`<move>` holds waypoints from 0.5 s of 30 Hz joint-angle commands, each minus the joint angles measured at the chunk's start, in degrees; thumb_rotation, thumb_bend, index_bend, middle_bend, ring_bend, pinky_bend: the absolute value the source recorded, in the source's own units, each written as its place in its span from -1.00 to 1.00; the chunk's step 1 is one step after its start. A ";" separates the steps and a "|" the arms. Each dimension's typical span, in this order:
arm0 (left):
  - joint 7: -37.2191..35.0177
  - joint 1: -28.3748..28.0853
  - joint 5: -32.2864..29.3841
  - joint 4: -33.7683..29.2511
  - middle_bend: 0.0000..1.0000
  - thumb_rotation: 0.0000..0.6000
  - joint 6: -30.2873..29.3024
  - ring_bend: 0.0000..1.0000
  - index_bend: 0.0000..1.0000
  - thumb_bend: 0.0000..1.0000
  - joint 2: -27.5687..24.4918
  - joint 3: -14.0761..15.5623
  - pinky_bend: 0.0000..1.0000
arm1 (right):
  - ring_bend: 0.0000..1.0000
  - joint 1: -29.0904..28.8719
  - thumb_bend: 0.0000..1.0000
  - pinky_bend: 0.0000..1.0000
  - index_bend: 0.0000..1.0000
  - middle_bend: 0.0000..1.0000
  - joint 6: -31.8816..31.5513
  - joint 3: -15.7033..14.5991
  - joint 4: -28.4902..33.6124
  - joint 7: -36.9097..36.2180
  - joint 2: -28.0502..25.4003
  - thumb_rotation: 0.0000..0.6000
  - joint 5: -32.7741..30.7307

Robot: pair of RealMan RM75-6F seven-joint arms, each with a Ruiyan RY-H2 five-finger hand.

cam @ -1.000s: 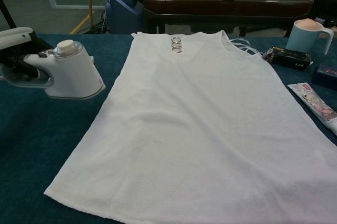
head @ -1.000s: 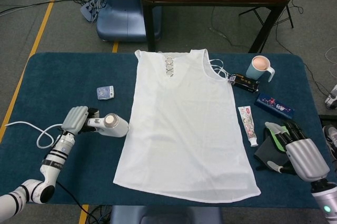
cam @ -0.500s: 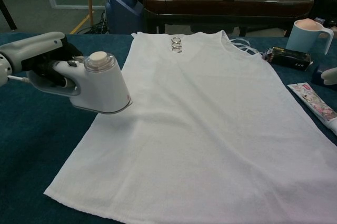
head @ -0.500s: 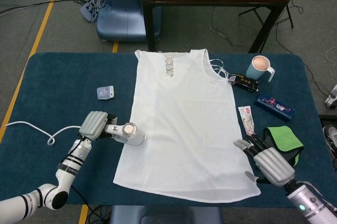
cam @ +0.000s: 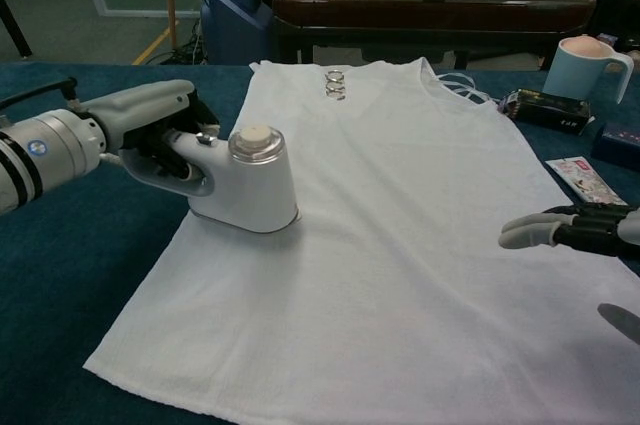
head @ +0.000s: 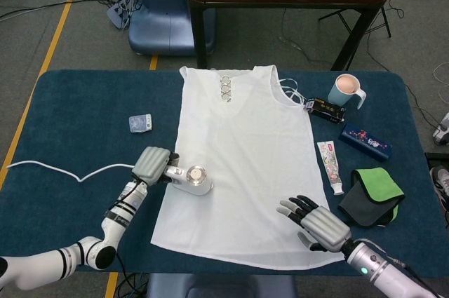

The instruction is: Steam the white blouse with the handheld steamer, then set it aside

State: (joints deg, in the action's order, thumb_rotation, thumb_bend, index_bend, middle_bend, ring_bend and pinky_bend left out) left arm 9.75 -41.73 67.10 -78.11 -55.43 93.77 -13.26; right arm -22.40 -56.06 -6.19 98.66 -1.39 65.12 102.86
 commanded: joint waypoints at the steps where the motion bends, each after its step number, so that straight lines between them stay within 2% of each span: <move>1: 1.15 -0.97 -1.01 1.81 0.68 1.00 0.67 0.39 0.73 -0.49 1.59 -0.23 0.59 | -1.00 -0.66 -0.15 -1.00 -0.98 -0.87 0.91 -0.17 -0.83 -0.18 1.30 1.00 -0.93; 3: 1.81 -1.37 -1.17 3.19 0.68 1.00 0.50 0.39 0.73 -0.49 2.66 -0.21 0.59 | -1.00 -1.11 -0.35 -1.00 -0.98 -0.87 1.92 -0.33 -1.46 -0.20 2.15 1.00 -1.84; 5: 2.29 -1.66 -1.39 4.40 0.68 1.00 0.57 0.39 0.73 -0.49 3.71 -0.03 0.59 | -1.00 -1.60 -0.41 -1.00 -0.98 -0.87 2.89 -0.52 -2.06 -0.33 2.82 1.00 -2.62; 15: 3.37 -2.79 -1.33 7.21 0.68 1.00 1.10 0.38 0.73 -0.49 6.61 0.56 0.59 | -1.00 -3.61 -0.41 -1.00 -0.98 -0.87 6.01 -1.39 -5.15 -1.25 5.78 1.00 -5.01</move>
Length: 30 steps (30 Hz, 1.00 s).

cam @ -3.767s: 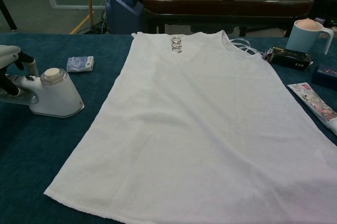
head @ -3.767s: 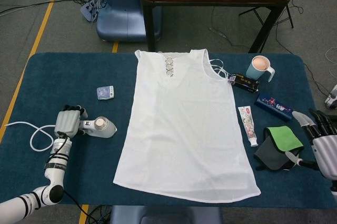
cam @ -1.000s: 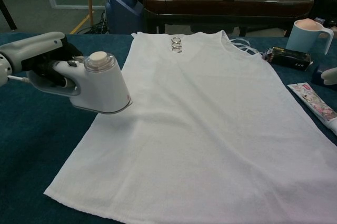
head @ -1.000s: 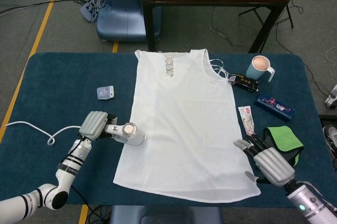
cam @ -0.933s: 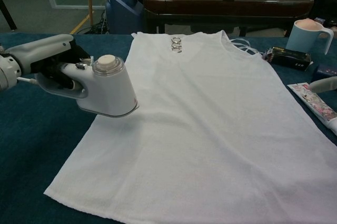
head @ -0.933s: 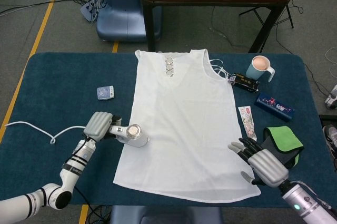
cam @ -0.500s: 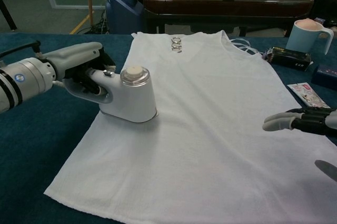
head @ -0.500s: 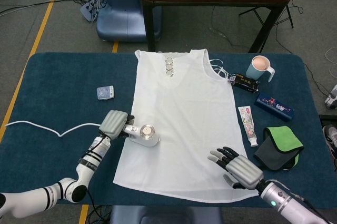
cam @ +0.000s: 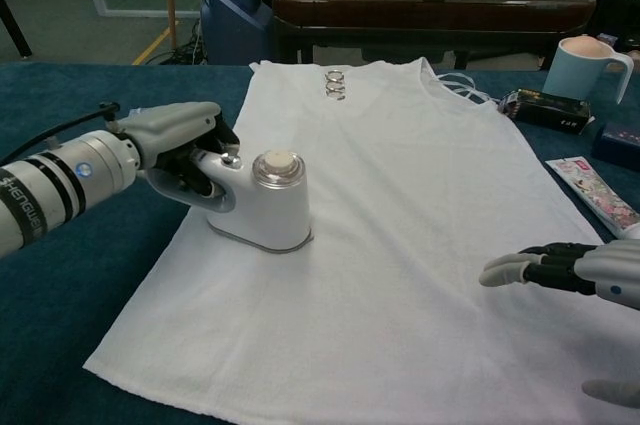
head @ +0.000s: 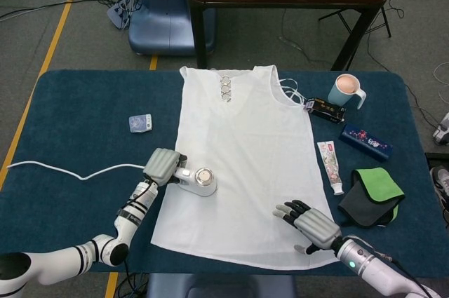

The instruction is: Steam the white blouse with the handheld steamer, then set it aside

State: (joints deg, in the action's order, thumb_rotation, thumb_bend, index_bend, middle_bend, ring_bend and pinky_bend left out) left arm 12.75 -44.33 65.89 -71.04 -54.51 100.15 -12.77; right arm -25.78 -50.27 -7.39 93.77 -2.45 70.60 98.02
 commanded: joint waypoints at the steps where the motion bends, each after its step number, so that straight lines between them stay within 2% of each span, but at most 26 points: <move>1: 0.66 -0.30 -0.16 0.20 0.68 1.00 0.21 0.38 0.73 -0.50 0.37 0.10 0.59 | -1.00 -0.35 -0.41 -1.00 -0.97 -0.87 0.30 -0.31 -0.40 -0.30 0.47 1.00 -0.23; 21: 2.85 -3.50 -0.75 1.90 0.67 1.00 1.40 0.38 0.73 -0.50 5.76 -0.83 0.59 | -1.00 -0.79 -0.41 -1.00 -0.97 -0.87 -1.03 -3.04 -1.62 -1.70 1.70 1.00 -0.74; 30: 2.31 -2.81 0.12 2.58 0.67 1.00 0.78 0.38 0.74 -0.50 4.16 -0.20 0.59 | -1.00 -1.09 -0.41 -1.00 -0.97 -0.87 -1.61 -3.43 -1.53 -1.74 1.78 1.00 -0.90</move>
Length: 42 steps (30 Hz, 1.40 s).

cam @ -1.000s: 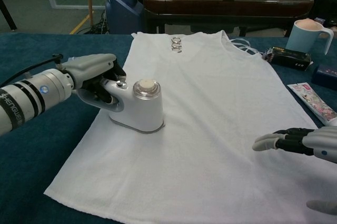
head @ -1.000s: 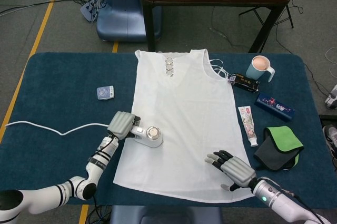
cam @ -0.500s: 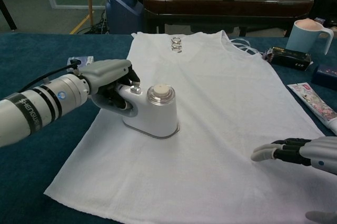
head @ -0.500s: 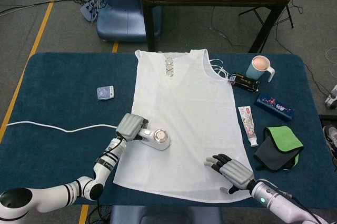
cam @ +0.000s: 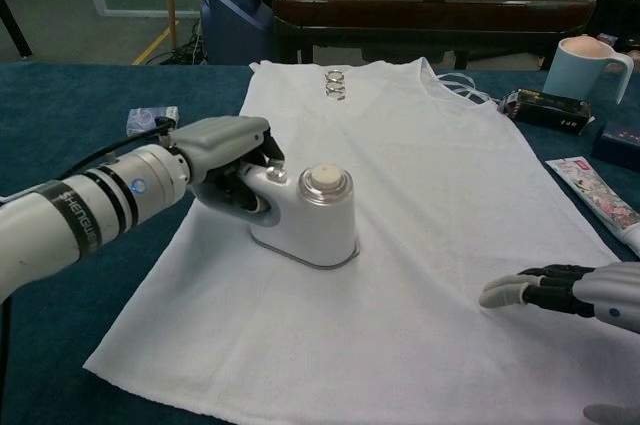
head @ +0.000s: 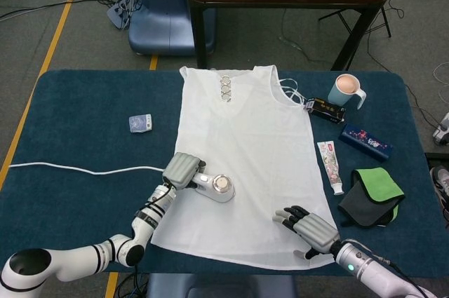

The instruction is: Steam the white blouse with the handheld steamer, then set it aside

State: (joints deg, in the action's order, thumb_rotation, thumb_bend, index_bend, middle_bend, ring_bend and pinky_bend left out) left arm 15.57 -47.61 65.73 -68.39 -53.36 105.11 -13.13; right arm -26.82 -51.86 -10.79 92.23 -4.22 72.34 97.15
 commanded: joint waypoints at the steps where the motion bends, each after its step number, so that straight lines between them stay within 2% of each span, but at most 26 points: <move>1: -0.79 0.72 0.49 -0.15 0.67 1.00 -0.56 0.38 0.74 -0.50 -1.26 0.26 0.59 | -1.00 -0.08 -0.41 -1.00 -0.98 -0.87 -0.02 -0.06 -0.01 0.07 0.07 1.00 -0.07; 16: -4.79 5.05 2.29 -2.06 0.67 1.00 -2.52 0.37 0.74 -0.50 -8.13 2.39 0.59 | -1.00 -0.86 -0.41 -1.00 -0.98 -0.87 0.30 -0.32 0.35 0.71 0.47 1.00 -0.77; 26: -5.65 6.99 2.14 -8.72 0.67 1.00 -3.28 0.37 0.74 -0.50 -13.05 2.45 0.59 | -1.00 -1.00 -0.41 -1.00 -0.98 -0.87 -0.26 -0.81 0.10 0.21 0.64 1.00 -0.45; 34: -3.45 5.21 2.22 -12.39 0.67 1.00 -2.56 0.37 0.74 -0.50 -11.55 1.95 0.59 | -1.00 -0.80 -0.41 -1.00 -0.98 -0.87 -1.14 -1.17 -0.44 -0.69 0.63 1.00 -0.29; 42: 0.12 3.61 2.86 -9.86 0.67 1.00 -1.86 0.36 0.74 -0.50 -7.11 3.39 0.59 | -1.00 -0.48 -0.41 -1.00 -0.98 -0.87 -1.85 -1.59 -0.54 -0.97 0.32 1.00 -0.22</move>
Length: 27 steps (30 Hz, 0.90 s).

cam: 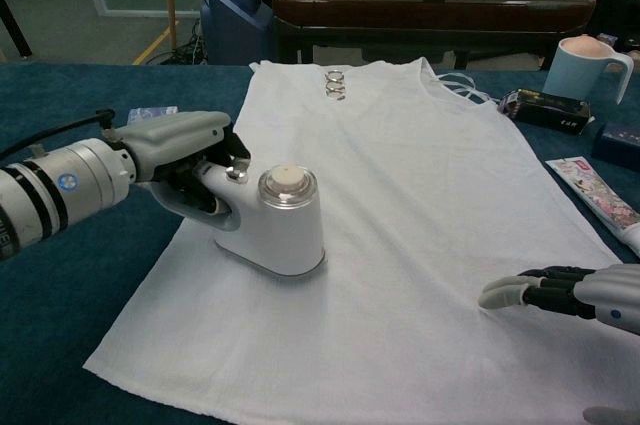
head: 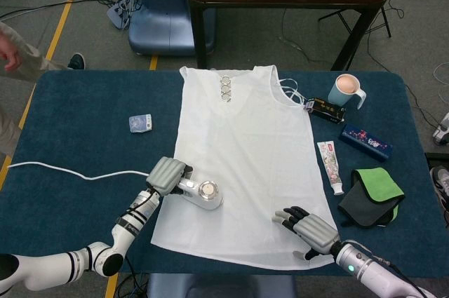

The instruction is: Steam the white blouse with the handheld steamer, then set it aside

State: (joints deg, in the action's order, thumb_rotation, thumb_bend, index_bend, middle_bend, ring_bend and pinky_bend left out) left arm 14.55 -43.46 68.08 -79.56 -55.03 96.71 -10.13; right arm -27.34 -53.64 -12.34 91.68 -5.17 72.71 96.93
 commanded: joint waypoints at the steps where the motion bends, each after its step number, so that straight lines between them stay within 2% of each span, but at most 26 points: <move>1: 1.46 -0.74 0.79 2.21 0.67 1.00 -0.44 0.36 0.74 -0.50 2.05 0.41 0.59 | -1.00 0.08 -0.41 -1.00 -0.97 -0.87 -0.17 -0.07 0.03 -0.03 -0.09 1.00 0.01; 27: -6.47 -5.03 0.38 20.18 0.67 1.00 1.21 0.36 0.75 -0.50 7.89 -5.30 0.58 | -1.00 0.06 -0.41 -1.00 -0.97 -0.87 0.10 0.13 0.39 0.96 0.20 1.00 -0.93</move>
State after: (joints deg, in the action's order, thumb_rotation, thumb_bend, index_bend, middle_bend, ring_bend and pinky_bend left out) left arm 8.50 -48.09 68.42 -60.14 -53.90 104.34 -14.99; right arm -27.27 -53.56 -12.22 92.08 -4.24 72.88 96.01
